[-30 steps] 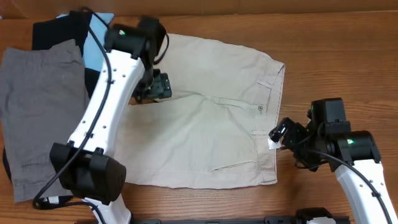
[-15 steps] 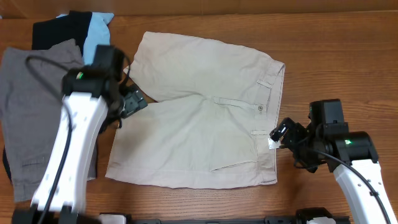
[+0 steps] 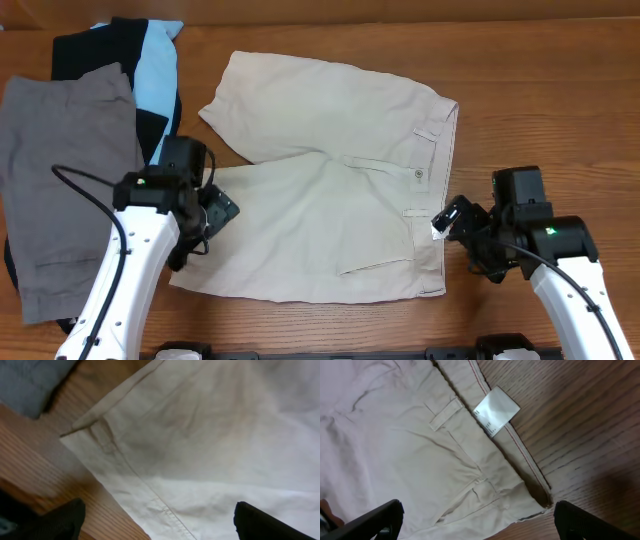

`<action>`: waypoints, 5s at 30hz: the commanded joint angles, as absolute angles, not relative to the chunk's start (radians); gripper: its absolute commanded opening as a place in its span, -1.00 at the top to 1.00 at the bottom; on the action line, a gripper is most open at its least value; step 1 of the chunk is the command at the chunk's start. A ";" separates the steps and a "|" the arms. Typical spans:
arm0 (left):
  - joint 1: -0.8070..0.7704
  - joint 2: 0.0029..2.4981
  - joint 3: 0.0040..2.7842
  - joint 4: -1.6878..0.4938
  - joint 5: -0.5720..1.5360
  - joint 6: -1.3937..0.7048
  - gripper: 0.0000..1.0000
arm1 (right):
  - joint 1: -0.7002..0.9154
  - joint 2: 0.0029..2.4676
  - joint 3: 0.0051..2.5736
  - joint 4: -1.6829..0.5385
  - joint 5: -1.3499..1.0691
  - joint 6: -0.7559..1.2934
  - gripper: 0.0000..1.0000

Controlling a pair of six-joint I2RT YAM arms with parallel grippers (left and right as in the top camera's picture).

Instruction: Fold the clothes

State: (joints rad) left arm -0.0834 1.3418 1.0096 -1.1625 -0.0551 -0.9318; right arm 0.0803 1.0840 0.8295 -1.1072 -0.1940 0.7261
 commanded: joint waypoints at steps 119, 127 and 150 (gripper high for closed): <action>0.135 1.494 0.718 -0.846 -0.052 -0.882 0.92 | 0.496 1.219 0.560 -0.961 -0.001 1.361 0.92; 0.135 1.493 0.953 -1.059 -0.052 -0.813 0.92 | 0.496 1.019 0.665 -1.134 0.019 1.324 0.92; 0.130 1.363 1.411 -1.316 -0.030 -0.602 0.92 | 0.495 0.812 1.157 -1.685 0.185 1.315 0.92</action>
